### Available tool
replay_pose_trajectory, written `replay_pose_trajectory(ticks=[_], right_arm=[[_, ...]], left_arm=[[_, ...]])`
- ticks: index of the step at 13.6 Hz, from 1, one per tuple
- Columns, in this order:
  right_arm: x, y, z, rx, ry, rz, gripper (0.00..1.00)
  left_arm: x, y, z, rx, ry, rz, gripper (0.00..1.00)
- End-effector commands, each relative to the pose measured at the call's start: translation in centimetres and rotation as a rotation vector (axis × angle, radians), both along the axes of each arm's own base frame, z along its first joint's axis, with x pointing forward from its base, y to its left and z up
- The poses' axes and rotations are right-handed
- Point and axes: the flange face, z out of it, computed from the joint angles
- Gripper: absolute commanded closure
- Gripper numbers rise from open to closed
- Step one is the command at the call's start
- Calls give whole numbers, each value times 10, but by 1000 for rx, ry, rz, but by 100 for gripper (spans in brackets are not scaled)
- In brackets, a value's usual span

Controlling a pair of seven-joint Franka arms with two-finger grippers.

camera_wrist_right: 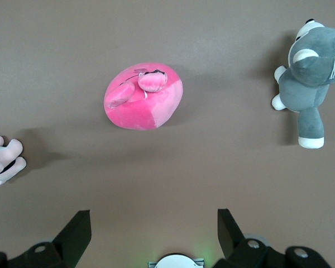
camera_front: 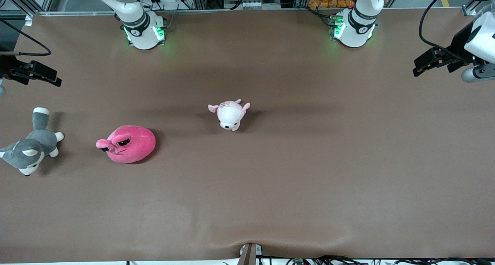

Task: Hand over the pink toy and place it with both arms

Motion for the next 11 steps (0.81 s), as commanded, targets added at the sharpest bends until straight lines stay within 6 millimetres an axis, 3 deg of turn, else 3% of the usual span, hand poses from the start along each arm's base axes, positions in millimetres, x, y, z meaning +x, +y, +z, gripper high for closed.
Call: replay_pose_trajectory(ticks=[1,11], right_arm=[[-7,5,6,-19,-2,-2,0],[-6,5,10,-6,-28,-7,0]], left_arm=[[1,0,11,20,-6,-1,0],[-1,2,16,19,-11,-7,0]])
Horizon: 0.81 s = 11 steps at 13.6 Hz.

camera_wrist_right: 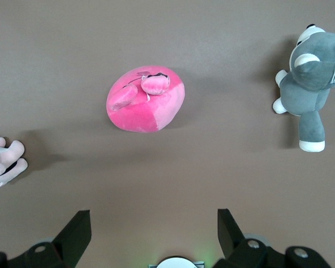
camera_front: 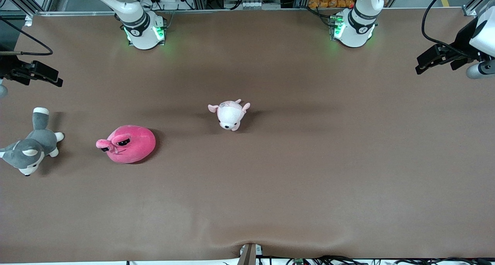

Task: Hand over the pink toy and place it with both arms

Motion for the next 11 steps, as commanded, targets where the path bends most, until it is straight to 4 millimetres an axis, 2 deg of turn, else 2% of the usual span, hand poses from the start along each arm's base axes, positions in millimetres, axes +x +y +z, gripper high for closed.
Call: replay_pose_trajectory(ticks=[1,4,11], right_arm=[[-6,1,10,-5,-28,-13,0],[-4,-13,10,-6,-37,-37,0],[-4,-12,11,-7,-42,-41,0]], left_arm=[[0,1,9,20,-4,-9,0],[1,1,8,20,0,-26,0],[1,3,7,30,2,-55,0]])
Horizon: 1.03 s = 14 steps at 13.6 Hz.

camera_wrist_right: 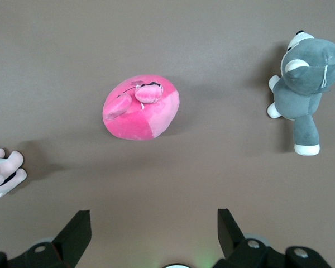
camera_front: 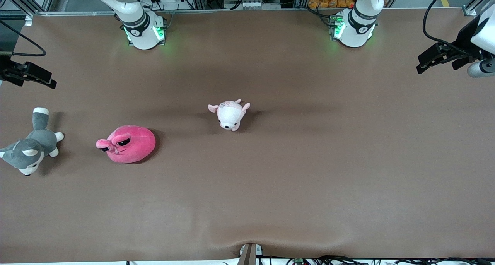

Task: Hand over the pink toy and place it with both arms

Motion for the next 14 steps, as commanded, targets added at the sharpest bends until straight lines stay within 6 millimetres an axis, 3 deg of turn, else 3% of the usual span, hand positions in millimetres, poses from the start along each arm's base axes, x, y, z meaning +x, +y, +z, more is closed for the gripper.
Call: replay_pose_trajectory(ticks=[1,14], right_arm=[[-5,0,7,-4,-13,-15,0],[-5,4,8,-7,-10,-40,0]], left_arm=[[1,2,4,28,6,-28,0],[4,4,2,27,11,-25,0]])
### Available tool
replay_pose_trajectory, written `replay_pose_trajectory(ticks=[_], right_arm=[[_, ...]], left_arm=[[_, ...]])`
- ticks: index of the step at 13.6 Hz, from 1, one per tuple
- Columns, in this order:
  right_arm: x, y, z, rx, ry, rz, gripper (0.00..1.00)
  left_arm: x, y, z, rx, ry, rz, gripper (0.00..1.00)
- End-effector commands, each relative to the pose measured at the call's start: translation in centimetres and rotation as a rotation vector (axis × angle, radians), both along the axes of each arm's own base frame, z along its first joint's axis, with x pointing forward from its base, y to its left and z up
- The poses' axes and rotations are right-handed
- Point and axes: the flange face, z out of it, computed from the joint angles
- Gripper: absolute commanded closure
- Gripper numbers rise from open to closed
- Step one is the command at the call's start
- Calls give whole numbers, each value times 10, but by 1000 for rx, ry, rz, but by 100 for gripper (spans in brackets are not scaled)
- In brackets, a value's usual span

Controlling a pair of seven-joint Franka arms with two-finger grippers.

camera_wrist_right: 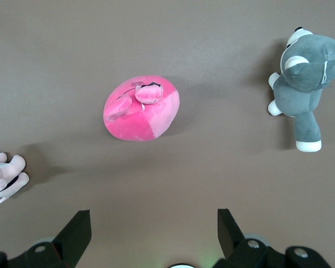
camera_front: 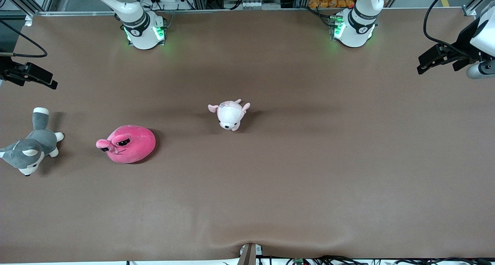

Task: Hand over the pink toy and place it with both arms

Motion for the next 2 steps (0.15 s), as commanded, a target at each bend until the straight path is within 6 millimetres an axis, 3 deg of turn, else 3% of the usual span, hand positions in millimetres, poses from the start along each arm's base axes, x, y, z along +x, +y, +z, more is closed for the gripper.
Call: replay_pose_trajectory(ticks=[1,2], right_arm=[[-5,0,8,-7,-14,-13,0],[-5,0,9,-7,-16,-15,0]], left_arm=[[2,2,5,24,5,-21,0],[1,1,5,25,5,-23,0]])
